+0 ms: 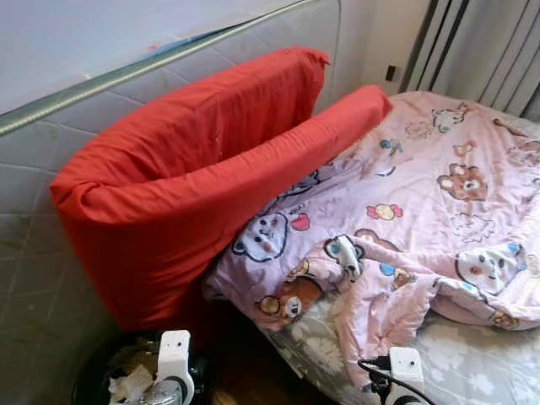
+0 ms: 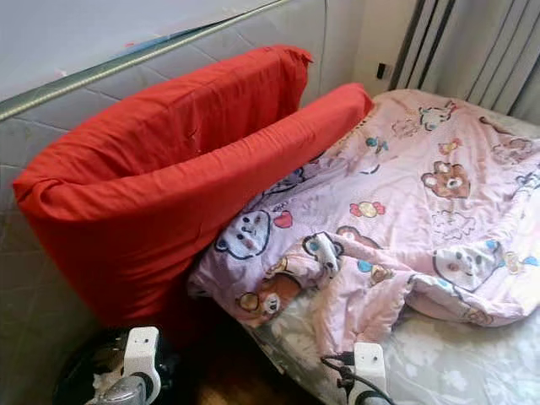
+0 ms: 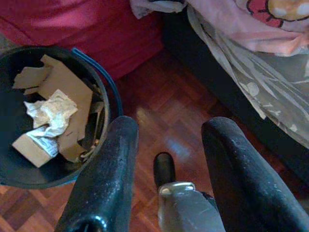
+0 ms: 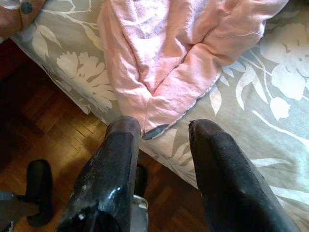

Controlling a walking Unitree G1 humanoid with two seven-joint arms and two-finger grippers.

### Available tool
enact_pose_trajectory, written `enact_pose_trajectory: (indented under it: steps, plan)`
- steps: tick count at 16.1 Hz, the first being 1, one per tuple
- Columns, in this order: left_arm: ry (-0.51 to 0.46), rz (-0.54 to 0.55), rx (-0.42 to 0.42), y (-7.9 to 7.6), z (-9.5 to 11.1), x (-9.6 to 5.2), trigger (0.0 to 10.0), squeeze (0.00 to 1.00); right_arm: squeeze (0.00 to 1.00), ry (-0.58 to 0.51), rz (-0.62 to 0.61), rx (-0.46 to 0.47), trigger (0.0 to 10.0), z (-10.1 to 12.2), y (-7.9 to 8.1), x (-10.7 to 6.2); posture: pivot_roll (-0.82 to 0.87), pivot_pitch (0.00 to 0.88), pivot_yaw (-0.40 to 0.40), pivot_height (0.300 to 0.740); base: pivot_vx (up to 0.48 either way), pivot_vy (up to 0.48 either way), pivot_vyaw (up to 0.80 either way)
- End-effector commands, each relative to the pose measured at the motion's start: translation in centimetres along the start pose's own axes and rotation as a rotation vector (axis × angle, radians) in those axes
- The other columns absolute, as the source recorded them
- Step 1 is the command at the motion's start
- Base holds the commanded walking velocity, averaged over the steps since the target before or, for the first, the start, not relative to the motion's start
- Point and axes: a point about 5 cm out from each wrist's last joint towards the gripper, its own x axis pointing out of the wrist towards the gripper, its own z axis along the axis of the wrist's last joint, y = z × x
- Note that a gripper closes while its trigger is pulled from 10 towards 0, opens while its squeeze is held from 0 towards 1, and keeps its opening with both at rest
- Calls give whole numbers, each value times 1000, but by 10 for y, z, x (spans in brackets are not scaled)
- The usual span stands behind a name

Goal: Clean up the room

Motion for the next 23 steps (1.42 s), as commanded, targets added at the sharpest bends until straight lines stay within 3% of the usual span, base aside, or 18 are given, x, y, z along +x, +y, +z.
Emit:
enact_pose_trajectory:
  steps: [1,15,23]
  plan:
    - [6,18,-8,3,-3,-1,10000,0,0,0,2,-9,10000,0,-1,0,36,60,-3,740,0,0,0]
    - [-4,10,22,6,-1,-1,10000,0,0,-37,13,-2,10000,7,6,1,32,32,17,740,180,0,108]
    - [-229,-14,29,8,42,2,10000,0,0,-225,-9,17,10000,34,5,2,37,68,11,740,0,0,0]
